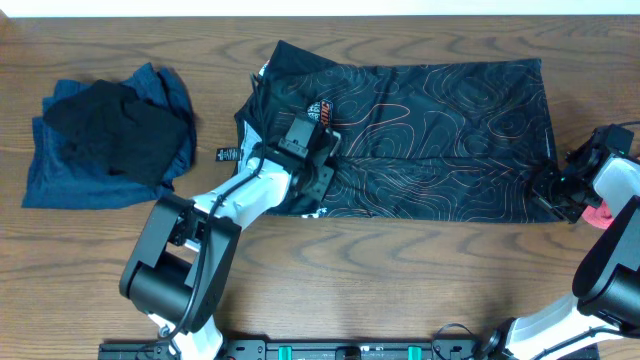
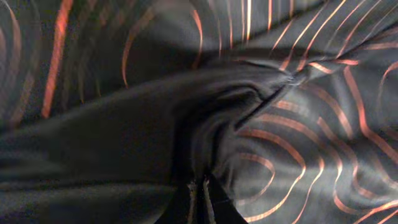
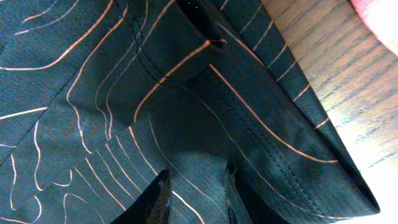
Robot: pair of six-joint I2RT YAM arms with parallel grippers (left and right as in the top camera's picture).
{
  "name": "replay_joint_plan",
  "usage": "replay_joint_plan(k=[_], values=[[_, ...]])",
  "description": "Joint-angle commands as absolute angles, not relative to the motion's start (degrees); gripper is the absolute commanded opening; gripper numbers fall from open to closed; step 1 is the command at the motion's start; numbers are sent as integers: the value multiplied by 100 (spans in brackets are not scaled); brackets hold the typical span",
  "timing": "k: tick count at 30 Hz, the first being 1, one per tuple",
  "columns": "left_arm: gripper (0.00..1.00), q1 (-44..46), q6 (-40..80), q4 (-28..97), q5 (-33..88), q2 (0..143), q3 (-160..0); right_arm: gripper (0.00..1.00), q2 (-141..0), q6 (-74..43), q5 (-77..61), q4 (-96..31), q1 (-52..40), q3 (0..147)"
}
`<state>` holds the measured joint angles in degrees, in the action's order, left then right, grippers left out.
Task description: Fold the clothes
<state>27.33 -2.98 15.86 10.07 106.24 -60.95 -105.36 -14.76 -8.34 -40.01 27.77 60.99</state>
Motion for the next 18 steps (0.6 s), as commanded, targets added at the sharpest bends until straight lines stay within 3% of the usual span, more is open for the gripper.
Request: replay_joint_plan(k=[1, 8, 11, 12, 18], values=[[6, 2729, -301, 1463, 788, 10691, -6401, 28, -10718, -1406, -685, -4003, 2661, 5911], [7, 2729, -296, 1251, 530, 10694, -6405, 28, -10718, -1406, -685, -4003, 2661, 5911], [39, 2729, -298, 1435, 528, 10694, -6405, 27, -10718, -1406, -685, -4007, 2661, 5911], [45, 2727, -301, 1525, 526, 10683, -6405, 27, -10718, -1406, -687, -4010, 2661, 5911], [48, 2471, -270, 2064, 180, 10274, -6405, 26, -10713, -1406, -687, -4005, 2668, 5924]])
